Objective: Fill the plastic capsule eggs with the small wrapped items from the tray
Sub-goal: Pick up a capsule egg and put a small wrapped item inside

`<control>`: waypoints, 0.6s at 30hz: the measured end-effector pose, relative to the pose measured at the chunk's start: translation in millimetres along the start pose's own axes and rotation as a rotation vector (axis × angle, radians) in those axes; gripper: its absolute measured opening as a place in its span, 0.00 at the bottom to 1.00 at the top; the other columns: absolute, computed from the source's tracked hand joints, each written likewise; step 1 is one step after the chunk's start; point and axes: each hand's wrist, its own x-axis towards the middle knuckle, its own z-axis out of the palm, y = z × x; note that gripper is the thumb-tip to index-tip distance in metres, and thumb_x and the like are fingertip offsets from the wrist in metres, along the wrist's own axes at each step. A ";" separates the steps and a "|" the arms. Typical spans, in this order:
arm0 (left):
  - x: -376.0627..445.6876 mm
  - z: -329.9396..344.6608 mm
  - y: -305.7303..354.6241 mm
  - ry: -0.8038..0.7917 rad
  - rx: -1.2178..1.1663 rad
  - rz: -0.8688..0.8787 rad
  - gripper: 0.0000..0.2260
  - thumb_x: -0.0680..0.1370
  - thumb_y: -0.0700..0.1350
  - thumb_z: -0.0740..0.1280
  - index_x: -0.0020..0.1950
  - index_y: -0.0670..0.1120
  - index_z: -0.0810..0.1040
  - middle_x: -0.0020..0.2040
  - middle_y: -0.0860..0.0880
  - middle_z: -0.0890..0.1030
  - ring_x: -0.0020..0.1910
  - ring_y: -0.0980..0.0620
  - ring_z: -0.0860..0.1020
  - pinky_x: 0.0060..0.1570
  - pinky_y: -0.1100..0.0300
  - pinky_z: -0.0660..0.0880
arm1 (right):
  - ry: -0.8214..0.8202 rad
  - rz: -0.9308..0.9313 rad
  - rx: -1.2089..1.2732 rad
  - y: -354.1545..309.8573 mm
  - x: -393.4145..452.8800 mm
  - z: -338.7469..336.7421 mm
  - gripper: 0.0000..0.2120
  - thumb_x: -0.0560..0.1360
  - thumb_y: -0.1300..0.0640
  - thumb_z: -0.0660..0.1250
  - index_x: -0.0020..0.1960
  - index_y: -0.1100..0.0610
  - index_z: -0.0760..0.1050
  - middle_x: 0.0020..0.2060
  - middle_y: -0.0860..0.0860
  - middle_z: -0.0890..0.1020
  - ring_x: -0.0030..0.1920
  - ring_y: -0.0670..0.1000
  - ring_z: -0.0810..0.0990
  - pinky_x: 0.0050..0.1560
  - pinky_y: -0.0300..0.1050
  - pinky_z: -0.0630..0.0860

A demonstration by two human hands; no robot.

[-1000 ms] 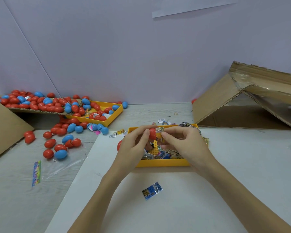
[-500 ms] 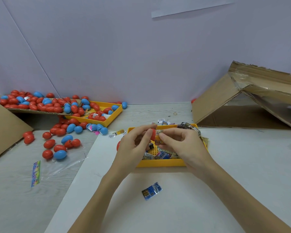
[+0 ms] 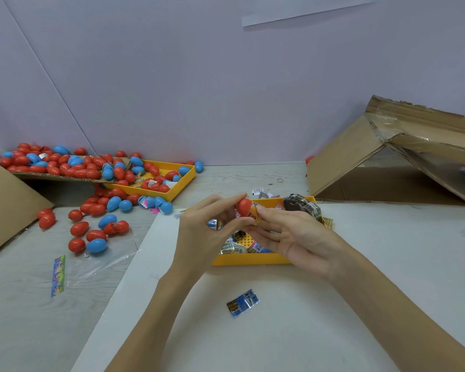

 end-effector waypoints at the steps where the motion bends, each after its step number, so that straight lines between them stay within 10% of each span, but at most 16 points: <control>1: 0.2 -0.8 0.2 0.021 0.028 0.038 0.21 0.72 0.47 0.76 0.64 0.46 0.82 0.44 0.52 0.81 0.42 0.55 0.79 0.46 0.62 0.80 | -0.008 0.011 0.003 -0.7 -0.4 0.6 0.08 0.77 0.57 0.73 0.51 0.61 0.87 0.52 0.60 0.87 0.53 0.55 0.87 0.50 0.42 0.83; 18: -1.5 1.6 -5.3 0.061 0.046 0.131 0.18 0.73 0.44 0.74 0.62 0.41 0.82 0.50 0.47 0.84 0.49 0.51 0.82 0.51 0.59 0.81 | -0.091 0.157 0.150 -1.7 -3.3 4.8 0.17 0.70 0.58 0.77 0.56 0.65 0.85 0.57 0.64 0.84 0.59 0.59 0.84 0.53 0.46 0.83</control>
